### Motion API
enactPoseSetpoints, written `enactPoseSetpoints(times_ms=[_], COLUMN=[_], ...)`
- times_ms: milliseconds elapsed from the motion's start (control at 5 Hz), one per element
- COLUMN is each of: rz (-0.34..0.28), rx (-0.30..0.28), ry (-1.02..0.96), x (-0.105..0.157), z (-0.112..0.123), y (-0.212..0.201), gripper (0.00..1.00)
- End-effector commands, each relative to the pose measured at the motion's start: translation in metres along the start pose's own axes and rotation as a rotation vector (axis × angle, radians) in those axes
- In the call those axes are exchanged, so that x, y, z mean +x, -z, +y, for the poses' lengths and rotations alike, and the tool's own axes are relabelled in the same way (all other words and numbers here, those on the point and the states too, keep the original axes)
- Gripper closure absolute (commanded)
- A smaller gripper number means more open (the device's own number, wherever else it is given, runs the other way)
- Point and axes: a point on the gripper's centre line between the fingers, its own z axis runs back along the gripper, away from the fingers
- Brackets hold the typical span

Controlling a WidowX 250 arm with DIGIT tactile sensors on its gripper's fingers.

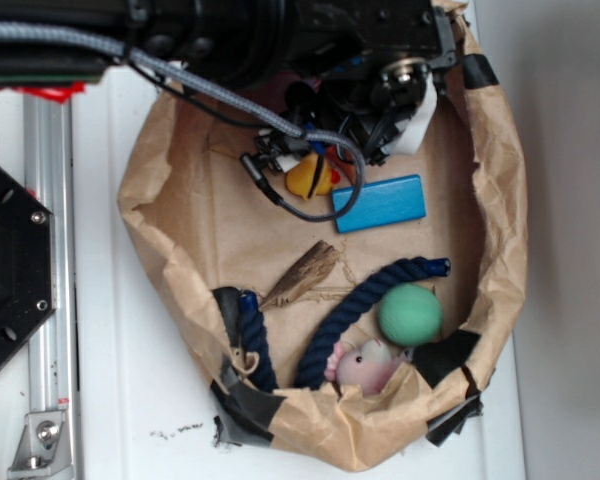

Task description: Grab the shell.

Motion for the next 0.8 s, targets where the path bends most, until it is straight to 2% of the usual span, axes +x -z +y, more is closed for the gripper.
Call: enactPoseSetpoints(times_ms=[0, 200, 400, 600], rz=[0.014, 0.004, -0.046, -0.121], rx=[0.084, 0.079, 0.058, 0.133], ry=[-0.034, -0.026, -0.033, -0.092], x=[0.020, 0.018, 0.017, 0.030], z=[0.012, 0.009, 0.004, -0.005], y=[0.001, -0.005, -0.052, -0.104], gripper=[1.00, 1.00, 1.00, 1.00])
